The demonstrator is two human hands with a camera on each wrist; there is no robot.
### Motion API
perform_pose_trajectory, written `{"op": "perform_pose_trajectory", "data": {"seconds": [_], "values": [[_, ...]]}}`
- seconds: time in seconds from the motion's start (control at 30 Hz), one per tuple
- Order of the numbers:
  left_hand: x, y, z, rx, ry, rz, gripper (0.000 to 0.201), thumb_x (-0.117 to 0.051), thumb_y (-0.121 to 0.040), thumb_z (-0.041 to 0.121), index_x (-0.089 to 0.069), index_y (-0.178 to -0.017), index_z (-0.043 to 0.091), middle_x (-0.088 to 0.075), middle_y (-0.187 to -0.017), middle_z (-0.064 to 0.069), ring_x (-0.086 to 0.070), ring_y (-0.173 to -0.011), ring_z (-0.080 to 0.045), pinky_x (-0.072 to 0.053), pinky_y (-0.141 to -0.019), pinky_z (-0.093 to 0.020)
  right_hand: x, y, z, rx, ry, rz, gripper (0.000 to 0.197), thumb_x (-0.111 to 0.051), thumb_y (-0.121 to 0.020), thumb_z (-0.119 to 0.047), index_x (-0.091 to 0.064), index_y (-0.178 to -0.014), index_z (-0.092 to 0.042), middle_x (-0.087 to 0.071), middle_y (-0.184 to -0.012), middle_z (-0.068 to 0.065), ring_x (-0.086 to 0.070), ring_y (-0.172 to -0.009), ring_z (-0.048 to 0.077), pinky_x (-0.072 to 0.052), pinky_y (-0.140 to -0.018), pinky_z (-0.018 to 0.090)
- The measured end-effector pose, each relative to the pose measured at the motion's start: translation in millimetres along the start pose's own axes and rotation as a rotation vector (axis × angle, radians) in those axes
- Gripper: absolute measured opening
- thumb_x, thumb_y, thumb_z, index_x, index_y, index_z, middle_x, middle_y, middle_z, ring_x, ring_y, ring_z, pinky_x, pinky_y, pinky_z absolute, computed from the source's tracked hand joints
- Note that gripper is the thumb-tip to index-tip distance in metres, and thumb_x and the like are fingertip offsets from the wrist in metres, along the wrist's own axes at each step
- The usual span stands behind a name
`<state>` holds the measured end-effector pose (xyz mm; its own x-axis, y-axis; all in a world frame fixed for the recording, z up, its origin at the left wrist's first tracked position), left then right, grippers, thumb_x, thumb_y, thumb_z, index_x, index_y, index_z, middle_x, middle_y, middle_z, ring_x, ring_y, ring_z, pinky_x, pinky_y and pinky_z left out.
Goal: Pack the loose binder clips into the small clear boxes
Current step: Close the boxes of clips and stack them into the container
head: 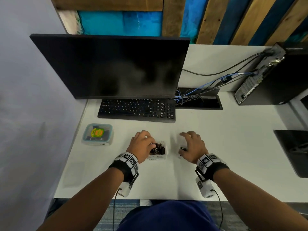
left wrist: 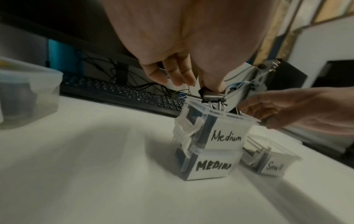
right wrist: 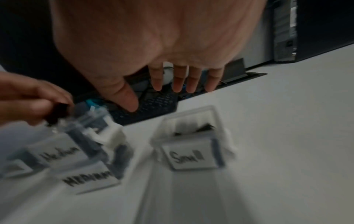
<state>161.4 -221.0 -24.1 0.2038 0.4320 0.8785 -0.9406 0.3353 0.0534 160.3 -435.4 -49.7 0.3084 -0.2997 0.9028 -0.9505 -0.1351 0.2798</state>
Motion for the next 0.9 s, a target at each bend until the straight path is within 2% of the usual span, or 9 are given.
{"op": "perform_pose_trajectory", "data": {"seconds": [0.07, 0.13, 0.23, 0.37, 0.5, 0.57, 0.63, 0.77, 0.9], "values": [[-1.5, -0.4, -0.3, 0.023, 0.027, -0.017, 0.021, -0.054, -0.097, 0.033, -0.066, -0.111, 0.022, -0.051, -0.117, 0.004, -0.046, -0.109, -0.017, -0.037, -0.097, -0.031, 10.8, -2.0, -32.1, 0.144, -0.143, 0.049, 0.059, -0.067, -0.081, -0.038, -0.049, -0.136, -0.025, -0.051, -0.128, 0.002, -0.049, -0.115, 0.022, -0.045, -0.097, 0.038], [-4.3, 0.5, 1.3, 0.038, 0.049, -0.058, 0.022, -0.051, -0.098, 0.032, -0.062, -0.113, 0.021, -0.053, -0.114, 0.003, -0.049, -0.107, -0.017, -0.039, -0.097, -0.031, 8.6, -3.0, -61.9, 0.243, -0.243, 0.008, 0.046, -0.068, -0.084, -0.035, -0.056, -0.127, -0.026, -0.055, -0.112, -0.002, -0.053, -0.096, 0.013, -0.048, -0.089, 0.032], [-4.7, 3.0, -2.5, 0.105, 0.137, -0.074, 0.022, -0.049, -0.099, 0.030, -0.058, -0.115, 0.019, -0.055, -0.112, 0.001, -0.053, -0.103, -0.016, -0.044, -0.093, -0.030, -1.9, -5.0, -85.7, 0.291, -0.190, -0.058, 0.033, -0.069, -0.086, -0.033, -0.064, -0.117, -0.023, -0.056, -0.106, -0.001, -0.051, -0.079, 0.010, -0.049, -0.082, 0.028], [-5.0, 8.7, -1.3, 0.088, 0.111, -0.104, 0.031, -0.042, -0.101, 0.028, -0.050, -0.131, 0.027, -0.053, -0.113, 0.001, -0.055, -0.100, -0.018, -0.046, -0.087, -0.028, -9.7, -9.7, -92.0, 0.295, -0.141, -0.085, 0.023, -0.069, -0.085, -0.026, -0.073, -0.106, -0.019, -0.056, -0.107, 0.003, -0.049, -0.078, 0.011, -0.050, -0.085, 0.032], [-1.7, 7.9, -4.3, 0.085, 0.085, -0.100, 0.025, -0.044, -0.098, 0.025, -0.060, -0.116, 0.027, -0.053, -0.105, 0.002, -0.057, -0.088, -0.017, -0.049, -0.082, -0.030, -7.0, -10.1, -96.4, 0.299, -0.124, -0.077, 0.022, -0.067, -0.083, -0.025, -0.073, -0.103, -0.020, -0.056, -0.104, 0.003, -0.057, -0.090, 0.018, -0.049, -0.087, 0.031], [4.3, 6.0, -8.6, 0.121, 0.091, -0.076, 0.021, -0.049, -0.095, 0.026, -0.063, -0.111, 0.027, -0.056, -0.102, 0.003, -0.055, -0.084, -0.014, -0.049, -0.081, -0.028, -8.8, -9.3, -98.0, 0.298, -0.099, -0.109, 0.025, -0.067, -0.084, -0.025, -0.073, -0.108, -0.020, -0.054, -0.107, 0.003, -0.056, -0.094, 0.018, -0.046, -0.087, 0.027], [6.8, 4.5, -8.4, 0.132, 0.100, -0.073, 0.020, -0.054, -0.093, 0.028, -0.065, -0.109, 0.026, -0.060, -0.100, 0.003, -0.056, -0.083, -0.012, -0.051, -0.081, -0.028, -8.7, -10.1, -98.2, 0.289, -0.080, -0.129, 0.023, -0.068, -0.084, -0.023, -0.074, -0.106, -0.021, -0.052, -0.108, 0.002, -0.056, -0.097, 0.018, -0.046, -0.088, 0.027], [6.5, 2.5, -0.8, 0.119, 0.106, -0.100, 0.022, -0.058, -0.092, 0.029, -0.067, -0.112, 0.024, -0.064, -0.102, 0.003, -0.059, -0.087, -0.011, -0.050, -0.081, -0.024, -8.3, -10.9, -102.2, 0.303, -0.097, -0.170, 0.013, -0.067, -0.087, -0.017, -0.074, -0.097, -0.018, -0.052, -0.107, 0.002, -0.056, -0.092, 0.019, -0.046, -0.086, 0.029], [8.6, -1.7, 1.5, 0.119, 0.110, -0.112, 0.021, -0.061, -0.091, 0.027, -0.068, -0.110, 0.024, -0.067, -0.101, 0.004, -0.058, -0.085, -0.010, -0.049, -0.079, -0.024, -1.1, -12.0, -101.8, 0.319, -0.105, -0.174, 0.011, -0.062, -0.090, -0.014, -0.071, -0.098, -0.016, -0.060, -0.106, 0.004, -0.052, -0.086, 0.015, -0.045, -0.083, 0.026]]}}
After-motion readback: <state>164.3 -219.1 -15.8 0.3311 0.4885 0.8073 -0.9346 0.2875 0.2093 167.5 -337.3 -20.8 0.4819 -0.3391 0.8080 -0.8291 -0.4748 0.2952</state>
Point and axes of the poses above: each hand's wrist, its own y-axis away from the middle knuckle, its own x-axis out of the back of the hand, z = x × y, the point moved 10 cm from there along -y, towards the middle knuckle
